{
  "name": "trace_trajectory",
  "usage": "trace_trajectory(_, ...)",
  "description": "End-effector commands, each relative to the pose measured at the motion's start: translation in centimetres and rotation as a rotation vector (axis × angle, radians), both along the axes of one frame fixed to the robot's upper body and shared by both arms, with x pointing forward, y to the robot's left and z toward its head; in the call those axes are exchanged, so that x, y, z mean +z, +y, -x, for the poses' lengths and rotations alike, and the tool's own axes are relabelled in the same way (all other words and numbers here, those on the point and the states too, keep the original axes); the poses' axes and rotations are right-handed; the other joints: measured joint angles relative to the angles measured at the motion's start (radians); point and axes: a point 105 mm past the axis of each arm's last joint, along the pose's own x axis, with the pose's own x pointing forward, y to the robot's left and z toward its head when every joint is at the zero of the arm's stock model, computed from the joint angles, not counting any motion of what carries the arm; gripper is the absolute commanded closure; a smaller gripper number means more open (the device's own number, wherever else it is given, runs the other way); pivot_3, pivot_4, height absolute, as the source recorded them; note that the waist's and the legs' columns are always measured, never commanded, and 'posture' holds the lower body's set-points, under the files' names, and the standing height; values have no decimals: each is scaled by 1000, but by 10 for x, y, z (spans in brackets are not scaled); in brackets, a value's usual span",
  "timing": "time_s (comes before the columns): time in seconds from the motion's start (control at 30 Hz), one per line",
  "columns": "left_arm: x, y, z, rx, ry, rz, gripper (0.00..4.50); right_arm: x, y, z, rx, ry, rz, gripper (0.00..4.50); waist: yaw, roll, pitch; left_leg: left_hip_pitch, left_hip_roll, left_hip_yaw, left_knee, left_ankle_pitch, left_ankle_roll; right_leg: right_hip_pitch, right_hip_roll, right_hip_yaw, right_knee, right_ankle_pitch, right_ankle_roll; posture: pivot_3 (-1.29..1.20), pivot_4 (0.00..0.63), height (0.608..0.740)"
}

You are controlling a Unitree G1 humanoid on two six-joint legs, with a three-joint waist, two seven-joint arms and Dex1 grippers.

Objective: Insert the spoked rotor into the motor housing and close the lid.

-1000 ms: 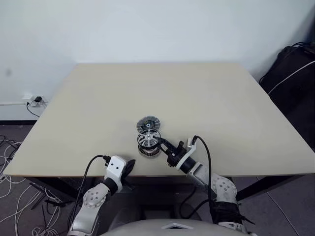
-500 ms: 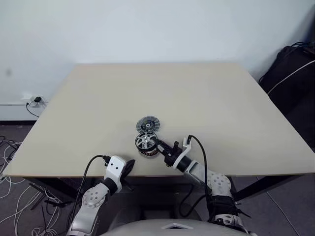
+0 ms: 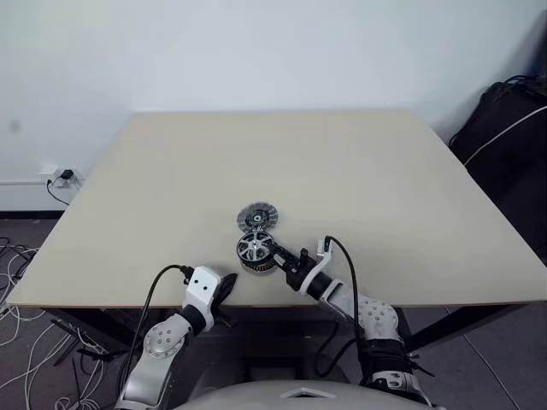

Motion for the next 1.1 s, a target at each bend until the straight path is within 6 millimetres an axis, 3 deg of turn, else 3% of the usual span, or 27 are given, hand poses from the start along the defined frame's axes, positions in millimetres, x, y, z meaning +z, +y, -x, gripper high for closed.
trace_trajectory(0.03, 12, -4, -7, -11, -51, 15, 4500, 13, 7, -7, -14, -42, -30, 2142, 0, 0, -1, 0, 0, 0, 0, 0, 0, 0, 0, 0, 0, 0, 0, 0, 0, 740)
trace_trajectory(0.17, 9, -4, -7, -11, -48, 18, 4500, 14, 1, -7, -29, -50, -20, 883, -1, -1, -3, 3, 0, 0, 0, 0, -1, 3, 0, 0, 0, -2, 3, 0, 0, 740)
trace_trajectory(0.67, 10, -9, -6, -10, -47, 34, 4500, 21, -30, -3, -99, -92, 83, 883, 1, -1, -2, 6, 0, 0, -1, -2, -4, 6, -1, 0, -1, -3, 3, 0, 0, 740)
trace_trajectory(0.8, 11, -10, -6, -10, -47, 37, 4500, 27, -42, -5, -142, -126, 153, 883, 0, -1, -2, 5, 0, 0, -1, -2, -4, 6, -1, 0, -1, -3, 3, 0, 0, 740)
trace_trajectory(0.87, 11, -10, -6, -10, -46, 38, 4500, 40, -41, -5, -109, -203, 213, 883, 0, -1, -1, 5, 0, 0, -1, -2, -4, 6, -1, 0, -1, -3, 3, 0, 0, 740)
trace_trajectory(0.97, 11, -10, -6, -11, -45, 37, 4500, 58, -31, -6, -54, -304, 262, 1464, 0, -1, -1, 3, 0, 0, -1, -2, -4, 4, -1, 0, -1, -3, 3, 0, 0, 740)
trace_trajectory(1.1, 11, -10, -6, -13, -45, 37, 4500, 67, -12, -10, 38, -413, 403, 2783, 0, -1, -1, 3, 0, 0, -1, -1, -2, 4, -1, 0, -1, -3, 3, 0, 0, 740)
